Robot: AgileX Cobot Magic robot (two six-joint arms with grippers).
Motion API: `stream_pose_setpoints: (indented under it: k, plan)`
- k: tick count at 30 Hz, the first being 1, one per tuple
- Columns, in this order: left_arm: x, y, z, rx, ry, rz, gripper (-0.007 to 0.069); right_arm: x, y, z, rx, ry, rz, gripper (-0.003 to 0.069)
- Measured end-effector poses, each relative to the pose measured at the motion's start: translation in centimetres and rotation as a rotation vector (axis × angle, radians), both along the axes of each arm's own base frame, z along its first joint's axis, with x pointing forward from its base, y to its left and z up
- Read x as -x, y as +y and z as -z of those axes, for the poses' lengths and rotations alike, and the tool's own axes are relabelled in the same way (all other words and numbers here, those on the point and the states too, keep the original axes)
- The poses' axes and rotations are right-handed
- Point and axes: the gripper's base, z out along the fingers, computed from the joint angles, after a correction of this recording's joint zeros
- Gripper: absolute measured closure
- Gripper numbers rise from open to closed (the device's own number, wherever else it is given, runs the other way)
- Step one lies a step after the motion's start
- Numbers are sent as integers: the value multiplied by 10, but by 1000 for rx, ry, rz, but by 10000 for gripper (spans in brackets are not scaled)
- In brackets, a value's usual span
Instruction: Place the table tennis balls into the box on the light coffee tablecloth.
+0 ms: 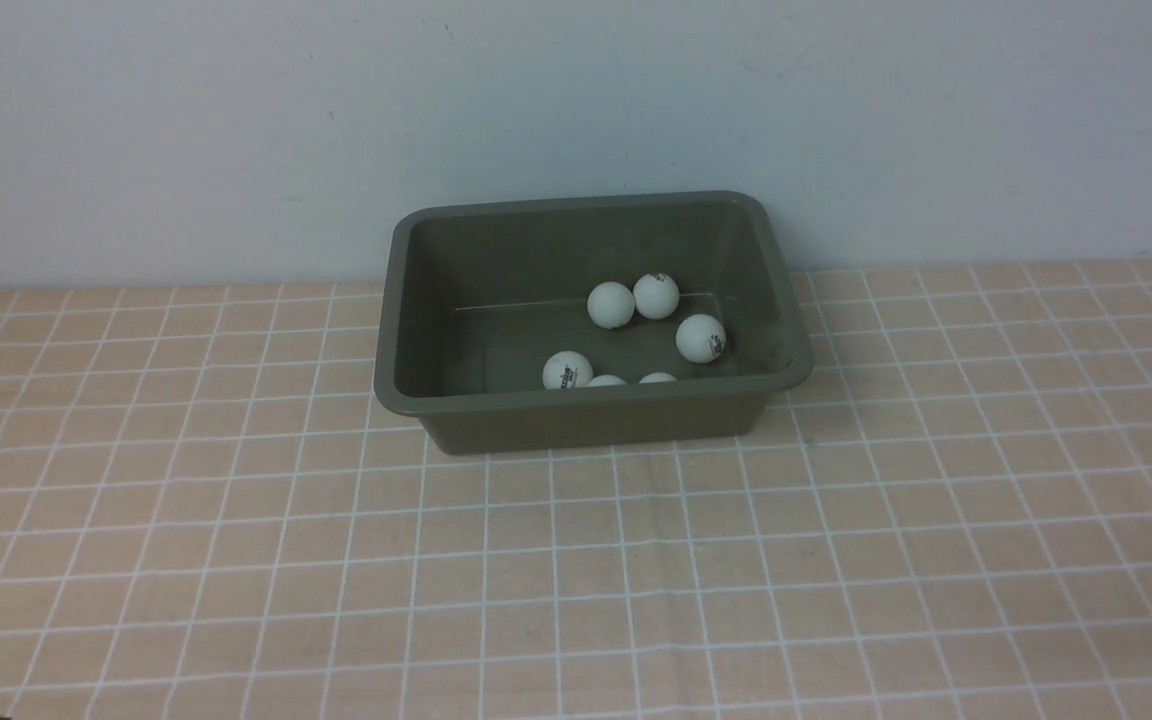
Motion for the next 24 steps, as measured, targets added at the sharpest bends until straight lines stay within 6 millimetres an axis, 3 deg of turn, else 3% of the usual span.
stream_pose_setpoints:
  k: [1,4,24]
  plan:
    - [0,0,0,0,0,0,669,-3,-1,15,-22,-5,4,670]
    - [0,0,0,0,0,0,669,-4,0,27,-52,18,-3,670]
    - [0,0,0,0,0,0,669,-3,1,40,-7,163,-23,670]
